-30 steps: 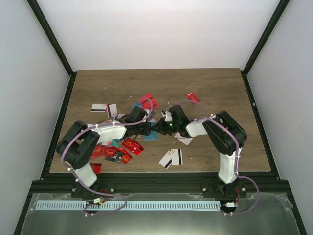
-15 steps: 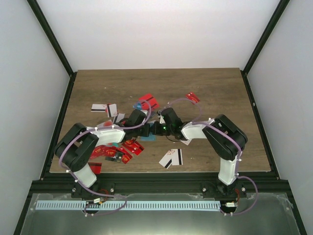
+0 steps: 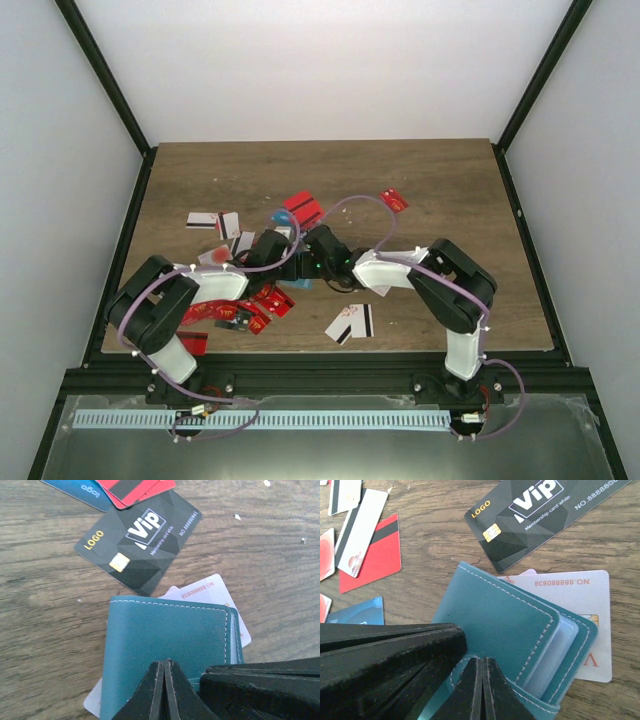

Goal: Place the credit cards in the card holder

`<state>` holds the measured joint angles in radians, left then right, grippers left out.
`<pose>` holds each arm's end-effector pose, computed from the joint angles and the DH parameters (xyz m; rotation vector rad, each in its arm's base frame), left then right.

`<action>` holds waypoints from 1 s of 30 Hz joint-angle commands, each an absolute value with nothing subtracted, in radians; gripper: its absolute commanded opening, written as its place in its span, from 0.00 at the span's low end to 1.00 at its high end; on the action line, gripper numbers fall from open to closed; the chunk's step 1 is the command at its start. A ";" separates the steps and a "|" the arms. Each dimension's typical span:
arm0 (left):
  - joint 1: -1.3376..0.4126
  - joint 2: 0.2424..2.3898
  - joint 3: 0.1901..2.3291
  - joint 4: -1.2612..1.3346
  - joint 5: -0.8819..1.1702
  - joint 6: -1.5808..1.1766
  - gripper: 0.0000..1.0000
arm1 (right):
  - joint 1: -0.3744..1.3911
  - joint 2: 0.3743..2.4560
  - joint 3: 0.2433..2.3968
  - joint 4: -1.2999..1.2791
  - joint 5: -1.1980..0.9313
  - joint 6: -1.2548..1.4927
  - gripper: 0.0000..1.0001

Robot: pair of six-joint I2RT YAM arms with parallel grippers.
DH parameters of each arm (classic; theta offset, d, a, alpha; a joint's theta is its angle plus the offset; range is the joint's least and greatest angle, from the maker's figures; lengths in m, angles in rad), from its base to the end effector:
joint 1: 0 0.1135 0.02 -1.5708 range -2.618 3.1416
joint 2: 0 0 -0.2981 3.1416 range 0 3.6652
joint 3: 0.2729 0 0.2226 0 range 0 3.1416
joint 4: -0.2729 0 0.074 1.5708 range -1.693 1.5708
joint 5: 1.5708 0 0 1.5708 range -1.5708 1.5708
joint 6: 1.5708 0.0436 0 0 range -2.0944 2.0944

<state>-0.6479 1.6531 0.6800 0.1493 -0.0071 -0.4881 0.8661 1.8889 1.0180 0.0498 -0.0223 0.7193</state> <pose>0.2351 -0.1776 0.1809 0.1930 2.4524 -0.5113 0.2437 0.2881 0.1853 -0.1969 2.5264 0.7299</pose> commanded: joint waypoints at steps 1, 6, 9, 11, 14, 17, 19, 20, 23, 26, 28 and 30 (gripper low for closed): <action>-0.687 1.718 0.610 0.067 0.022 -0.559 0.04 | 1.027 2.082 1.028 -0.198 0.044 0.737 0.01; -0.692 1.703 0.547 0.144 0.045 -0.594 0.04 | 1.038 2.069 1.000 -0.160 0.004 0.766 0.01; -0.696 1.687 0.543 0.155 0.049 -0.597 0.04 | 1.034 2.016 1.003 -0.146 -0.009 0.767 0.01; -0.696 1.661 0.558 0.134 0.045 -0.586 0.04 | 1.019 1.978 1.008 -0.128 -0.040 0.763 0.01; -0.694 1.614 0.597 0.089 0.042 -0.564 0.04 | 0.979 1.904 1.012 -0.102 -0.081 0.764 0.01; -0.696 1.578 0.641 0.042 0.042 -0.544 0.04 | 0.933 1.822 1.004 -0.072 -0.116 0.757 0.01; -0.695 1.553 0.670 0.012 0.037 -0.531 0.04 | 0.902 1.767 0.992 -0.051 -0.136 0.746 0.01; -0.694 1.543 0.686 -0.006 0.028 -0.526 0.04 | 0.886 1.737 0.982 -0.034 -0.149 0.737 0.01; -0.693 1.512 0.732 -0.059 0.001 -0.509 0.06 | 0.821 1.658 0.945 0.009 -0.202 0.715 0.04; -0.691 1.487 0.769 -0.100 -0.027 -0.500 0.09 | 0.758 1.587 0.897 0.045 -0.246 0.693 0.21; -0.691 1.477 0.787 -0.127 -0.049 -0.496 0.10 | 0.717 1.535 0.871 0.053 -0.255 0.675 0.39; -0.688 1.463 0.797 -0.149 -0.079 -0.493 0.10 | 0.683 1.484 0.853 0.052 -0.251 0.659 0.65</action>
